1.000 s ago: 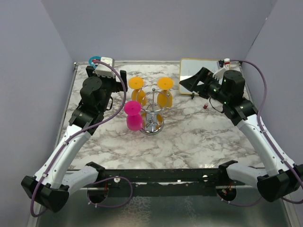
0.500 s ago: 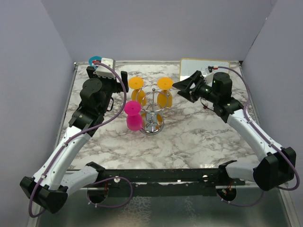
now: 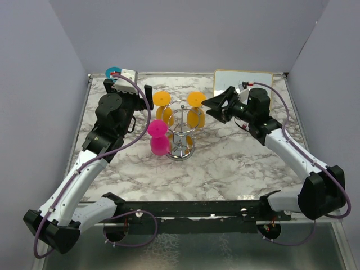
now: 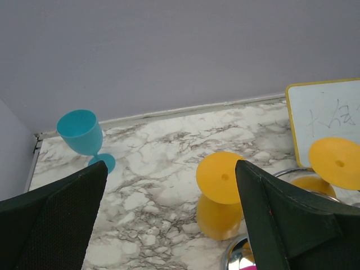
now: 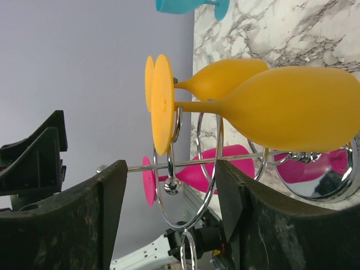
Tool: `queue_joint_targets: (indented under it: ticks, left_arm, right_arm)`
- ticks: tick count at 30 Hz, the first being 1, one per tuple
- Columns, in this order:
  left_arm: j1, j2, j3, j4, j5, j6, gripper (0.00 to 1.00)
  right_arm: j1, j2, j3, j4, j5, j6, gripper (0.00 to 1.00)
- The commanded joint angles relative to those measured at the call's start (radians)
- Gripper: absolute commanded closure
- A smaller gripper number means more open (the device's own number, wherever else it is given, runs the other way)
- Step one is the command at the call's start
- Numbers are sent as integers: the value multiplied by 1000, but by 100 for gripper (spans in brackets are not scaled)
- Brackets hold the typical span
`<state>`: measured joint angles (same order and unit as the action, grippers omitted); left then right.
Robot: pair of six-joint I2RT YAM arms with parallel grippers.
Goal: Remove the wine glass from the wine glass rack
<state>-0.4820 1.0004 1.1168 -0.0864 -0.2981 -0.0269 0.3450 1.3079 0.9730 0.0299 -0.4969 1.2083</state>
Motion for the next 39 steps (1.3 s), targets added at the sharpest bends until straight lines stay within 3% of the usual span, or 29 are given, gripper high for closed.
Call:
queue_joint_targets:
  ticks: [1, 10, 18, 27, 39]
  left_arm:
    - [-9, 0, 0, 24, 2, -2, 0]
    - [-15, 12, -2, 25, 14, -8, 0]
    - [-22, 15, -5, 29, 12, -8, 0]
    - [-29, 20, -7, 28, 9, -5, 0]
    - [-31, 28, -6, 28, 12, -4, 0]
  right_arm:
    - [-3, 14, 33, 19, 8, -33, 38]
    - [-3, 34, 47, 39, -27, -12, 48]
    - [-16, 35, 129, -48, 104, -223, 48]
    - [-70, 186, 328, -128, -59, -371, 48]
    - [-70, 306, 382, -98, -262, -370, 56]
